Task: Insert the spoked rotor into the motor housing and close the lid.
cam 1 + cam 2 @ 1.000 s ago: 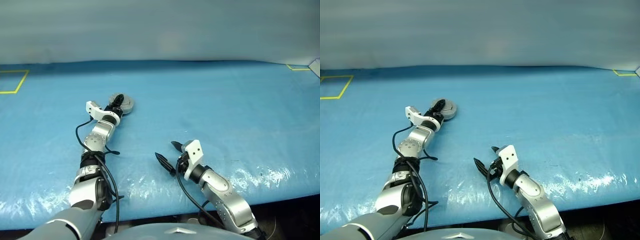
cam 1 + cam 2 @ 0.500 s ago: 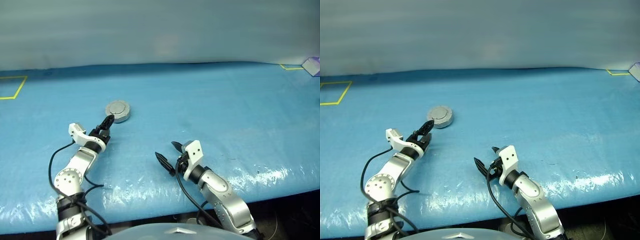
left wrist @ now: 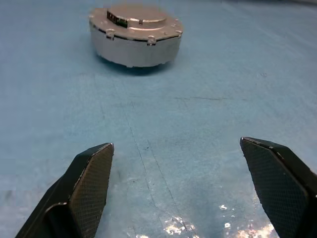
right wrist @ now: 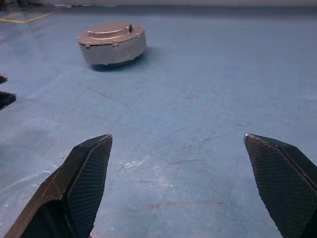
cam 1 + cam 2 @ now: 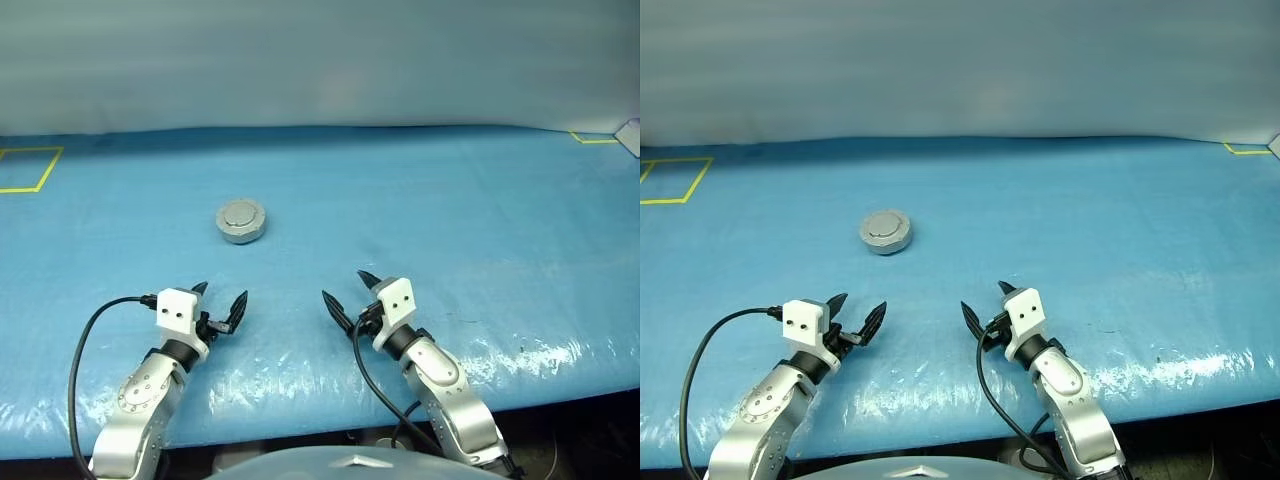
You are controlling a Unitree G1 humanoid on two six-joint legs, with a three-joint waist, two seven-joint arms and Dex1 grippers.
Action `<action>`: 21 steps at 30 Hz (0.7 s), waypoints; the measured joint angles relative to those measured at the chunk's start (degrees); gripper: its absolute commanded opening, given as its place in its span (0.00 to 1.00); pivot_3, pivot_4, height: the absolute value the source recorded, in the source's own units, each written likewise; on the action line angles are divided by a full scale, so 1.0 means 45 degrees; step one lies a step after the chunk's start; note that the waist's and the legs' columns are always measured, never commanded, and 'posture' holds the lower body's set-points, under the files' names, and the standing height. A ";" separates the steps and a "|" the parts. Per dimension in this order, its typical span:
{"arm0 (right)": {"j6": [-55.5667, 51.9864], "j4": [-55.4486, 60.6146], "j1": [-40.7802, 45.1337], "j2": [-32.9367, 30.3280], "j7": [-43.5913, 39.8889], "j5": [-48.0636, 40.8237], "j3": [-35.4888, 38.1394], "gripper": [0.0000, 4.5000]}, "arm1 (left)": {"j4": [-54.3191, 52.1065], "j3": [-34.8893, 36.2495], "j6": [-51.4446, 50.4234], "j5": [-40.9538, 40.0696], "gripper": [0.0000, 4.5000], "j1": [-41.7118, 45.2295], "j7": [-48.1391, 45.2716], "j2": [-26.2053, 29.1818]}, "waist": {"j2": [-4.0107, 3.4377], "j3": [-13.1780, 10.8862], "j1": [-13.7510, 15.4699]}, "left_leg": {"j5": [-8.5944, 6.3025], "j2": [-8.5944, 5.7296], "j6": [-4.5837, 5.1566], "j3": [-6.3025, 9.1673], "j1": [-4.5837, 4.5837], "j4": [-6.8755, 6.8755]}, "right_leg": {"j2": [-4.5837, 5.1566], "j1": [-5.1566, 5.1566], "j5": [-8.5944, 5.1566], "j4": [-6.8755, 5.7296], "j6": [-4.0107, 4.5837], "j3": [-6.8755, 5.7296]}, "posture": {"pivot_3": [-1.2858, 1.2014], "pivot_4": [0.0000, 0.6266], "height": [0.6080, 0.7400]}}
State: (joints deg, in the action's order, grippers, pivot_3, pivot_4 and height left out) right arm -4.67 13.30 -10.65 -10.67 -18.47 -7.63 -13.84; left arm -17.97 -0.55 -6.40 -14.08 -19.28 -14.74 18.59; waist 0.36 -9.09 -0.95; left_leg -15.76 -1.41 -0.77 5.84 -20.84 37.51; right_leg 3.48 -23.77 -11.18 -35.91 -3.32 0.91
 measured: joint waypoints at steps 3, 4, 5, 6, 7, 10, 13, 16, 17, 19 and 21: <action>0.1004 -0.0471 -0.0220 0.0270 0.0733 0.0615 0.0433 1.00 | 0.0438 -0.0037 0.1586 0.1484 0.99 0.0039 0.0523 -0.0287 | 0.0005 -0.0003 0.0031 | -0.0002 0.0000 0.0003 0.0002 -0.0011 -0.0006 | 0.0003 -0.0007 0.0000 0.0010 -0.0001 -0.0003 | 0.52 0.24 1.00; 0.1260 -0.0636 -0.0325 0.0374 0.0978 0.0737 0.0599 1.00 | 0.0544 -0.0031 0.1932 0.1794 0.99 0.0020 0.0660 -0.0379 | 0.0005 -0.0003 0.0038 | -0.0002 0.0000 0.0004 0.0001 -0.0014 -0.0010 | 0.0003 -0.0011 0.0000 0.0012 -0.0001 -0.0003 | 0.52 0.24 1.00; 0.1502 -0.0820 -0.0417 0.0464 0.1246 0.0891 0.0768 1.00 | 0.0651 -0.0027 0.2265 0.2065 0.99 -0.0012 0.0800 -0.0511 | 0.0005 -0.0003 0.0039 | -0.0002 0.0000 0.0004 0.0001 -0.0014 -0.0014 | 0.0003 -0.0011 0.0000 0.0016 -0.0001 -0.0003 | 0.52 0.24 1.00; 0.1660 -0.0965 -0.0498 0.0535 0.1459 0.1013 0.0920 1.00 | 0.0769 -0.0030 0.2513 0.2279 0.99 -0.0032 0.0909 -0.0663 | 0.0003 -0.0005 0.0042 | -0.0003 -0.0001 0.0006 -0.0001 -0.0014 -0.0016 | 0.0004 -0.0012 -0.0001 0.0015 -0.0001 -0.0003 | 0.52 0.24 1.00; 0.1800 -0.1107 -0.0521 0.0600 0.1634 0.1105 0.1023 1.00 | 0.0890 -0.0040 0.2695 0.2410 0.99 -0.0065 0.0987 -0.0756 | 0.0004 -0.0006 0.0040 | -0.0003 0.0000 0.0006 -0.0001 -0.0014 -0.0016 | 0.0003 -0.0014 -0.0001 0.0015 -0.0001 -0.0003 | 0.52 0.24 1.00; 0.2074 -0.1371 -0.0635 0.0849 0.1911 0.1158 0.1222 1.00 | 0.1030 -0.0116 0.2992 0.2606 0.99 -0.0235 0.1039 -0.1094 | -0.0001 -0.0010 0.0012 | -0.0003 0.0005 0.0006 -0.0001 -0.0012 -0.0017 | 0.0003 -0.0013 -0.0003 0.0011 0.0000 -0.0006 | 0.52 0.24 1.00; 0.2167 -0.1420 -0.0641 0.0935 0.1899 0.1212 0.1238 1.00 | 0.1087 -0.0170 0.3032 0.2647 0.99 -0.0306 0.1024 -0.1217 | -0.0004 -0.0012 -0.0011 | -0.0003 0.0010 0.0007 0.0003 -0.0010 -0.0016 | 0.0001 -0.0012 -0.0005 0.0004 0.0002 -0.0014 | 0.52 0.24 1.00; 0.2168 -0.1453 -0.0537 0.0963 0.1879 0.1295 0.1189 1.00 | 0.1087 -0.0168 0.3030 0.2629 0.99 -0.0303 0.1004 -0.1370 | -0.0002 -0.0013 -0.0032 | -0.0003 0.0010 0.0008 0.0002 -0.0010 -0.0016 | 0.0002 -0.0010 -0.0005 0.0004 0.0002 -0.0015 | 0.52 0.24 1.00; 0.2168 -0.1454 -0.0502 0.0964 0.1873 0.1315 0.1178 1.00 | 0.1087 -0.0164 0.3027 0.2614 0.99 -0.0298 0.0985 -0.1383 | -0.0003 -0.0013 -0.0039 | -0.0003 0.0009 0.0007 0.0003 -0.0010 -0.0016 | 0.0002 -0.0010 -0.0006 0.0004 0.0003 -0.0016 | 0.52 0.24 1.00; 0.2168 -0.1457 -0.0449 0.0965 0.1870 0.1364 0.1175 1.00 | 0.1087 -0.0159 0.3010 0.2608 0.99 -0.0289 0.0932 -0.1404 | -0.0003 -0.0013 -0.0045 | -0.0003 0.0009 0.0008 0.0004 -0.0011 -0.0016 | 0.0001 -0.0010 -0.0007 0.0005 0.0005 -0.0019 | 0.52 0.24 1.00; 0.2168 -0.1462 -0.0432 0.0959 0.1861 0.1407 0.1169 1.00 | 0.1087 -0.0131 0.2961 0.2608 0.99 -0.0273 0.0925 -0.1462 | -0.0002 -0.0013 -0.0046 | -0.0003 0.0008 0.0008 0.0004 -0.0011 -0.0016 | 0.0002 -0.0009 -0.0007 0.0005 0.0005 -0.0019 | 0.52 0.24 1.00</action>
State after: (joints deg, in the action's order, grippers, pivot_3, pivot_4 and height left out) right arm 5.08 6.72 -12.59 -6.36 -10.09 -1.30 -8.58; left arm -13.08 -1.14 6.92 -2.34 -20.51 -10.58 12.01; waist 0.35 -9.15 -1.16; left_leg -15.78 -1.37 -0.73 5.86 -20.89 37.44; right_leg 3.49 -23.81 -11.21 -35.88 -3.30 0.83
